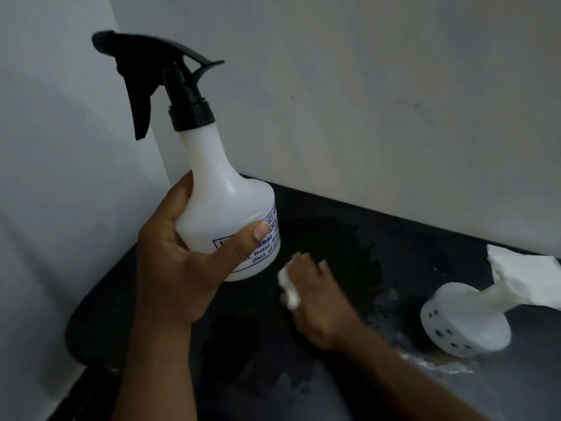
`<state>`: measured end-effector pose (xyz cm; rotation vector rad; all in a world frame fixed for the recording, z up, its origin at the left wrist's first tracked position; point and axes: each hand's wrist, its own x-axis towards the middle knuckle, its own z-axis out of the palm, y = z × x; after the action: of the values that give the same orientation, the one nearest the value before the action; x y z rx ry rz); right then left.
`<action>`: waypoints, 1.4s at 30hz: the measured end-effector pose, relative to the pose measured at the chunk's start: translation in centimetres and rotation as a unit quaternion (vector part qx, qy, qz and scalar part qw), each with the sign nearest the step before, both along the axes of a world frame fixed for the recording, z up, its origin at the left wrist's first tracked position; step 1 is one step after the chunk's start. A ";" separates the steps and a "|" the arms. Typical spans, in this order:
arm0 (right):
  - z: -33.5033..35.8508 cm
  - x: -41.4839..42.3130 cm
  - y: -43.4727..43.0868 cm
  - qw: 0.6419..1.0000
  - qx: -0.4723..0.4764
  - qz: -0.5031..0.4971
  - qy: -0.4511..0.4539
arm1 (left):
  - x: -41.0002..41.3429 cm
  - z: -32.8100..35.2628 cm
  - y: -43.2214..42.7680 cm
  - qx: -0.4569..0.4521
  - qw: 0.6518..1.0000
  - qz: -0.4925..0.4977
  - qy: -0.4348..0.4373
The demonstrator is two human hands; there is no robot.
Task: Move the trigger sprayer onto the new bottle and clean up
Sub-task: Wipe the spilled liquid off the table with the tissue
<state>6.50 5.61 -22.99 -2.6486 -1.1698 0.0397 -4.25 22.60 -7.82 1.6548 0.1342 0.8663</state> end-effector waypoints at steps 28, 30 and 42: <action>-0.3 -7.9 -8.9 0.980 -0.130 0.144 -0.034 | 0.0 -0.6 0.1 0.018 0.998 -0.027 0.045; 0.7 -7.6 -9.6 0.996 -0.090 0.018 -0.020 | 0.1 -0.7 0.0 0.015 0.998 -0.023 0.053; 0.1 11.2 -2.9 0.955 -0.039 -0.276 0.106 | -0.3 -2.0 -0.2 0.021 0.996 -0.037 0.084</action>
<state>17.70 2.69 -22.89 -2.8521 -0.3454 0.2634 -4.52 22.35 -9.81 1.7606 0.1716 0.6777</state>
